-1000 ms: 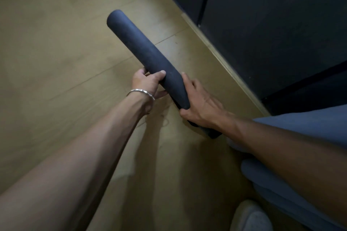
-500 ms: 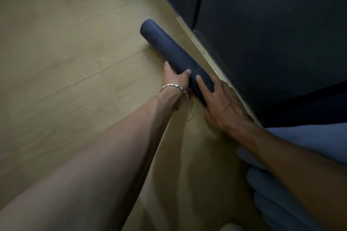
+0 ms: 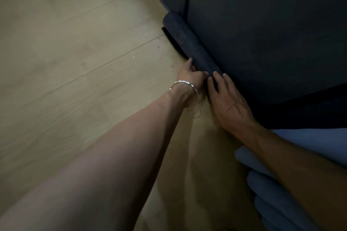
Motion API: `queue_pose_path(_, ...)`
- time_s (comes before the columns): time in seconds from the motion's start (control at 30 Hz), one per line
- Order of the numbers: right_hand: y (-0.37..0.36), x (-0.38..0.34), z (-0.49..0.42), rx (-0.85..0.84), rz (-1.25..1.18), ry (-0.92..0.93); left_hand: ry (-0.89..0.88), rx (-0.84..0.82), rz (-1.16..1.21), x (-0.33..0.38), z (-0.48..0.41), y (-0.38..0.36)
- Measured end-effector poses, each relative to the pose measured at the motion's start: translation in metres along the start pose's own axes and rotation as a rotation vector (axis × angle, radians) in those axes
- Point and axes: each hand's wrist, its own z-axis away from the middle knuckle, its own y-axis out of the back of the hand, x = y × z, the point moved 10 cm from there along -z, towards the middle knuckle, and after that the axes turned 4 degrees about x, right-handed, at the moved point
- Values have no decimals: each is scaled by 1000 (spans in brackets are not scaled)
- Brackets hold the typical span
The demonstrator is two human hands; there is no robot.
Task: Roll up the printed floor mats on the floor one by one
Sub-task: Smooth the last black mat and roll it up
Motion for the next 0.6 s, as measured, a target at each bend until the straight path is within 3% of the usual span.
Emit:
queue_pose_path(0.33,2,-6,-3,229,163,180,22,0,139,-11,-4,-11)
queue_pose_path(0.47,-2,-4,-5,233,274,216,-32,14,-60,-7,-13,-9)
queue_pose_path(0.6,-11,-8,-8,176,304,249,-100,56,-511,2,-26,-3)
